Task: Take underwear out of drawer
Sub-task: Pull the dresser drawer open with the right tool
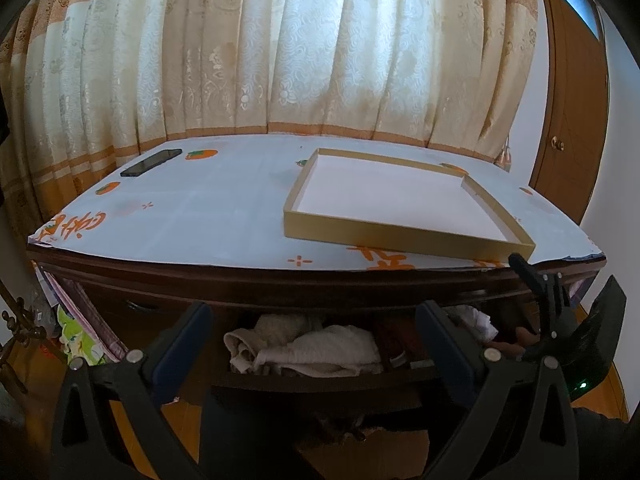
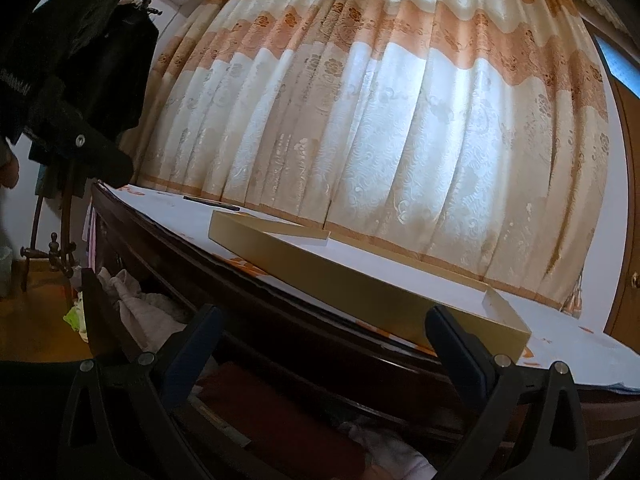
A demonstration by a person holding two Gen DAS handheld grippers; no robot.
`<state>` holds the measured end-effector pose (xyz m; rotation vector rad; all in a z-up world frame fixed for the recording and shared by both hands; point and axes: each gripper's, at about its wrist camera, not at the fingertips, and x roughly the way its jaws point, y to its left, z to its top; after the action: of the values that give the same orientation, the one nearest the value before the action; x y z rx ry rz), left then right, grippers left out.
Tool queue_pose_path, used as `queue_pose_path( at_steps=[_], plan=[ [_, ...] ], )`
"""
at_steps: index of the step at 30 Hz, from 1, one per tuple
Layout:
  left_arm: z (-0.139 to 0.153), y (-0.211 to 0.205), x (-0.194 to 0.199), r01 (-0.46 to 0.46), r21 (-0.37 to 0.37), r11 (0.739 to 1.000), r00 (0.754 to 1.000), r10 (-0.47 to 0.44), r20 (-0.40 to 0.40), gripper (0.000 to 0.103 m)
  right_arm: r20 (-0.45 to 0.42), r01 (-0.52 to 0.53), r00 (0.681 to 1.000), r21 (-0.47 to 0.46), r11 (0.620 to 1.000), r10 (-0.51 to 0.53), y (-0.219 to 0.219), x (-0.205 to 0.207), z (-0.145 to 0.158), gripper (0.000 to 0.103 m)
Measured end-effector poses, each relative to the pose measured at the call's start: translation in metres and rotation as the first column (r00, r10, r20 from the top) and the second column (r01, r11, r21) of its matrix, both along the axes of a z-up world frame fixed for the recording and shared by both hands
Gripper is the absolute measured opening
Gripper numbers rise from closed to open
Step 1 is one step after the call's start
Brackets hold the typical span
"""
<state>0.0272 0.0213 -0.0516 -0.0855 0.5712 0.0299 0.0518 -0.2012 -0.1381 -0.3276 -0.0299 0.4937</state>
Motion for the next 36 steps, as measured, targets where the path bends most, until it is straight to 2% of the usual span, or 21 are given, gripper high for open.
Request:
queue_pose_path(
  at_steps=[25, 36],
  plan=[
    [-0.011, 0.003, -0.008, -0.002, 0.005, 1.0, 1.0, 0.002, -0.025, 0.103, -0.108, -0.013, 0.994, -0.006, 1.0, 0.013, -0.007, -0.016, 0.004, 0.103],
    [-0.008, 0.006, -0.014, -0.008, 0.013, 1.0, 1.0, 0.008, -0.008, 0.103, -0.139, -0.013, 0.99, -0.005, 1.0, 0.012, -0.01, -0.026, 0.004, 0.103]
  ],
)
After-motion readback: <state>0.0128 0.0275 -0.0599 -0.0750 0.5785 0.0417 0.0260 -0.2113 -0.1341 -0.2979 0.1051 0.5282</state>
